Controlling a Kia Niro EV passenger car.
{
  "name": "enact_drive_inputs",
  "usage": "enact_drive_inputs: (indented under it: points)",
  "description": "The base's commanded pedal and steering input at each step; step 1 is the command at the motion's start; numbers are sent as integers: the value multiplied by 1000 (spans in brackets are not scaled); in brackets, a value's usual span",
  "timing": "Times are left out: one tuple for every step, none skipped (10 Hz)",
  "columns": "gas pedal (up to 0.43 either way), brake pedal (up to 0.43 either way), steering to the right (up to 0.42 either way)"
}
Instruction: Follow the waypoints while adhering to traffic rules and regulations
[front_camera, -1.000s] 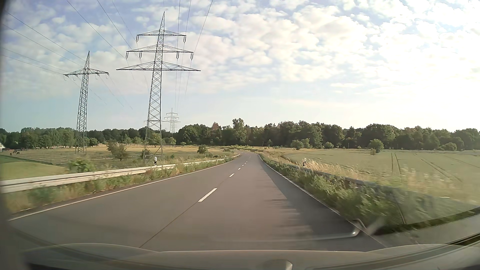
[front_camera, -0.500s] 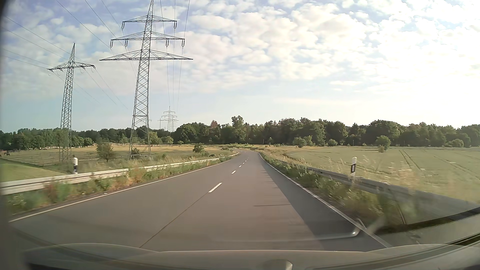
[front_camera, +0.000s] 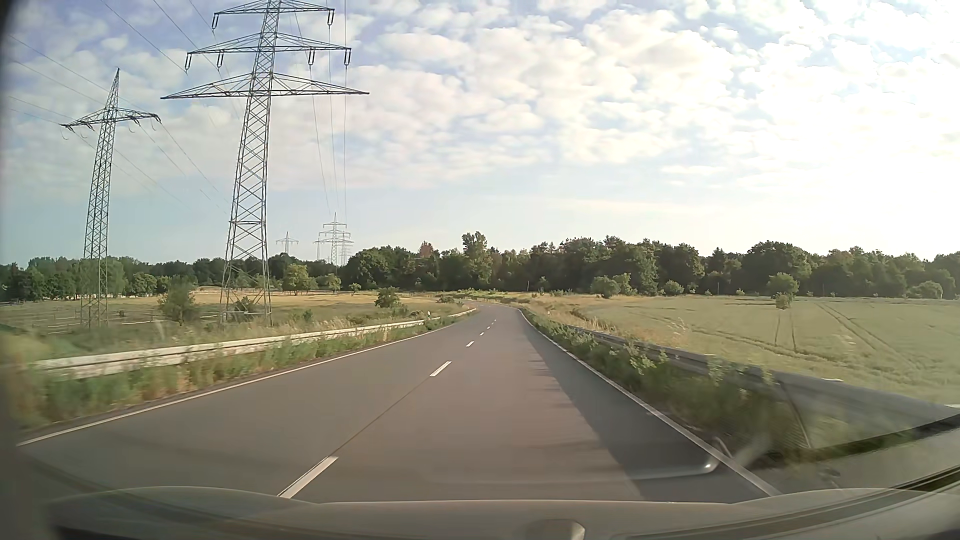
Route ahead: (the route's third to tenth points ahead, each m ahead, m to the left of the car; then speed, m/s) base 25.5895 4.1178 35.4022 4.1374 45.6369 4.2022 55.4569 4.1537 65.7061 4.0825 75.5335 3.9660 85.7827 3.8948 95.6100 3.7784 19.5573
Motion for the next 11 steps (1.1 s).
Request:
enact_drive_inputs:
  points:
    - [209, 30, 1]
    - [209, 30, 2]
    - [209, 30, 2]
    - [209, 30, 2]
    - [209, 30, 2]
    - [209, 30, 2]
    - [209, 30, 2]
    - [197, 30, 2]
    - [197, 30, 2]
    - [189, 30, 2]
    - [169, 30, 2]
